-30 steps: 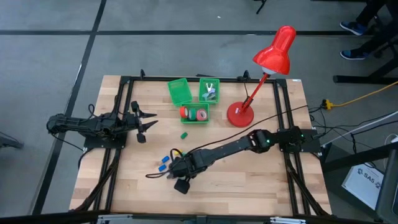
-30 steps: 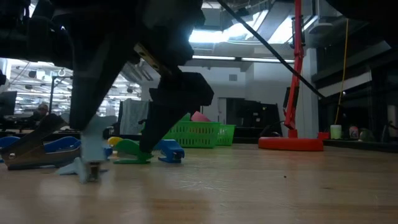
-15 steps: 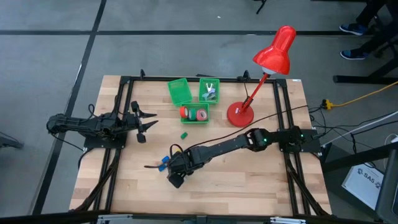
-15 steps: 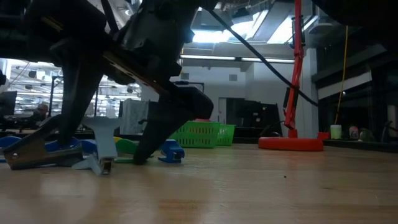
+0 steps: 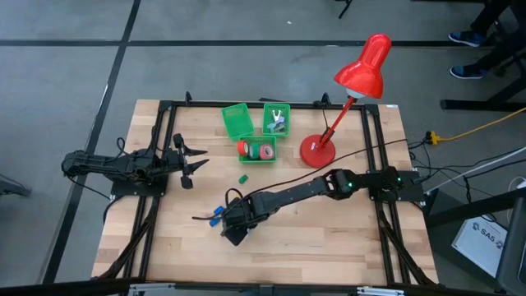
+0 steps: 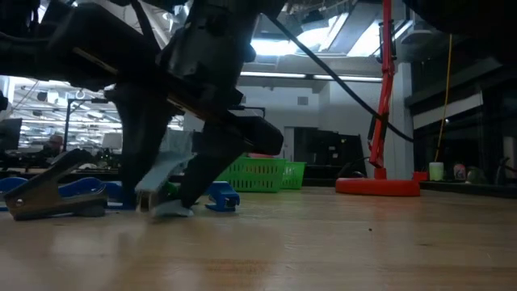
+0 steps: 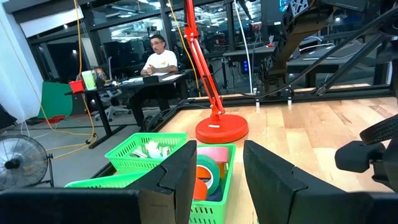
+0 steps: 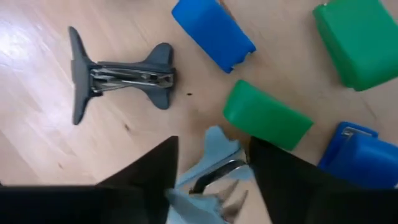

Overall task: Pick and place Stapler, Stapler remover, tape
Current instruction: Put the blue staple remover into the right green bin

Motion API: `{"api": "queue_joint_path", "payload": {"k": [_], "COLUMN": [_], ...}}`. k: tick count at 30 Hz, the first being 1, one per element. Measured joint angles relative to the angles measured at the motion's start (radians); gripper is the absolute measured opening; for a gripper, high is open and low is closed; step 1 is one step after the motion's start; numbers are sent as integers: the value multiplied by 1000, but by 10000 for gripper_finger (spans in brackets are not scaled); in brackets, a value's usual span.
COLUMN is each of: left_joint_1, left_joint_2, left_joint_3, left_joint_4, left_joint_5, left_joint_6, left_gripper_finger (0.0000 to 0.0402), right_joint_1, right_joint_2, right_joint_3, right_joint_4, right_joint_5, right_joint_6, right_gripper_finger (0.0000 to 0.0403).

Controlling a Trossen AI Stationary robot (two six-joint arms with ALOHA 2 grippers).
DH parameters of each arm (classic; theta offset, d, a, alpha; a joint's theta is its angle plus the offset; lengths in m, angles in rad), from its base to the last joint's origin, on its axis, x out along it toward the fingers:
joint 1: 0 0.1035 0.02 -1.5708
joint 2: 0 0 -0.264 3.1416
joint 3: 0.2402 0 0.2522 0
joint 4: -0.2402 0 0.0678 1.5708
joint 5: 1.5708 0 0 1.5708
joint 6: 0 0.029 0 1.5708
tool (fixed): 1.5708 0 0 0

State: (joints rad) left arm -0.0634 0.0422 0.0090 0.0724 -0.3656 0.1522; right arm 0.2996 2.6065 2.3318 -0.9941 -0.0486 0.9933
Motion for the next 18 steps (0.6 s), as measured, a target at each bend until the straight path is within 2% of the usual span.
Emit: {"api": "queue_joint_path", "payload": {"k": [5, 8, 11, 18], "left_joint_1": [0, 0, 0, 0], "left_joint_2": [0, 0, 0, 0], "left_joint_3": [0, 0, 0, 0], "left_joint_4": [0, 0, -1, -1], "left_joint_5": [0, 0, 0, 0], "left_joint_6": [0, 0, 0, 0], "left_gripper_finger": [128, 127, 127, 128], "right_joint_1": [-3, -8, -17, -30], "right_joint_2": [0, 0, 2, -1], "right_joint_3": [-1, 7, 11, 11], "right_joint_4": [-4, -1, -1, -11], "right_joint_5": [0, 1, 11, -19], "right_joint_6": [-79, -171, -261, -322], "right_gripper_finger": [133, 112, 114, 169]}}
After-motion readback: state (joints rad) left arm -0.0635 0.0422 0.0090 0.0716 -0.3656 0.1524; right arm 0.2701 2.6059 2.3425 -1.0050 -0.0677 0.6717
